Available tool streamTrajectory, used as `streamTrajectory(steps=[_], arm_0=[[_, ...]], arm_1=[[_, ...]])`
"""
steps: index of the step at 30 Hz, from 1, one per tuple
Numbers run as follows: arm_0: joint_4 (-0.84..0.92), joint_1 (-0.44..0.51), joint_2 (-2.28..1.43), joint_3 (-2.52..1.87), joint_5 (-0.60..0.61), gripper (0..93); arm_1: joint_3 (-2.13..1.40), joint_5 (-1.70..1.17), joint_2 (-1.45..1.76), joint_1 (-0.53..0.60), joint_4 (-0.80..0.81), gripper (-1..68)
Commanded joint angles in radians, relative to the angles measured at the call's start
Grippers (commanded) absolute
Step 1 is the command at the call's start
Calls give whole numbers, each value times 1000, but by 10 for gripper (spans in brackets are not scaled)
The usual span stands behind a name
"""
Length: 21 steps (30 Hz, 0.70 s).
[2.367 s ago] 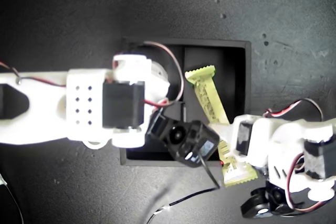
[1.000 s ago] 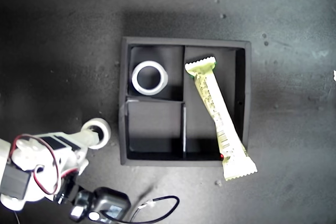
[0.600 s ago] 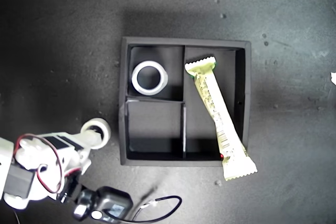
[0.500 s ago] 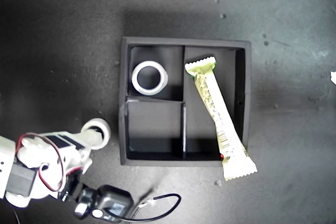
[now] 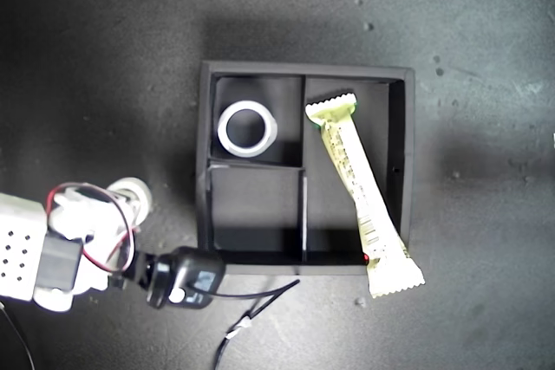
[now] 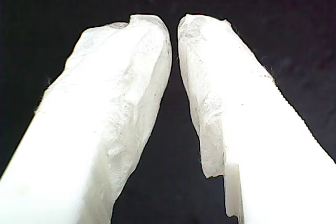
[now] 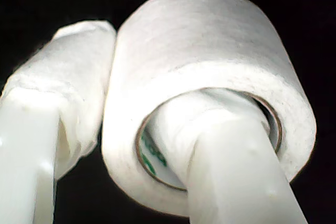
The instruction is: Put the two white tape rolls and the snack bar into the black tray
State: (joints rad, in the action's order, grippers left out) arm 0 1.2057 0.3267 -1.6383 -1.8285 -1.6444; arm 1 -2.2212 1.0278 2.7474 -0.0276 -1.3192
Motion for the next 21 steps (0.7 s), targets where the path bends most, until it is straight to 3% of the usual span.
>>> streamTrajectory(steps=[1, 8, 15, 21], arm_0=[[166, -25, -34, 278, 104, 1], [261, -51, 310, 865, 314, 1], [634, -61, 962, 1862, 364, 0], [632, -63, 922, 1720, 318, 2]], arm_1=[[-176, 106, 252, 12, 83, -1], [-577, 239, 443, 15, 321, -3], [-741, 284, 603, 40, 356, -3], [-770, 264, 603, 49, 399, -3]])
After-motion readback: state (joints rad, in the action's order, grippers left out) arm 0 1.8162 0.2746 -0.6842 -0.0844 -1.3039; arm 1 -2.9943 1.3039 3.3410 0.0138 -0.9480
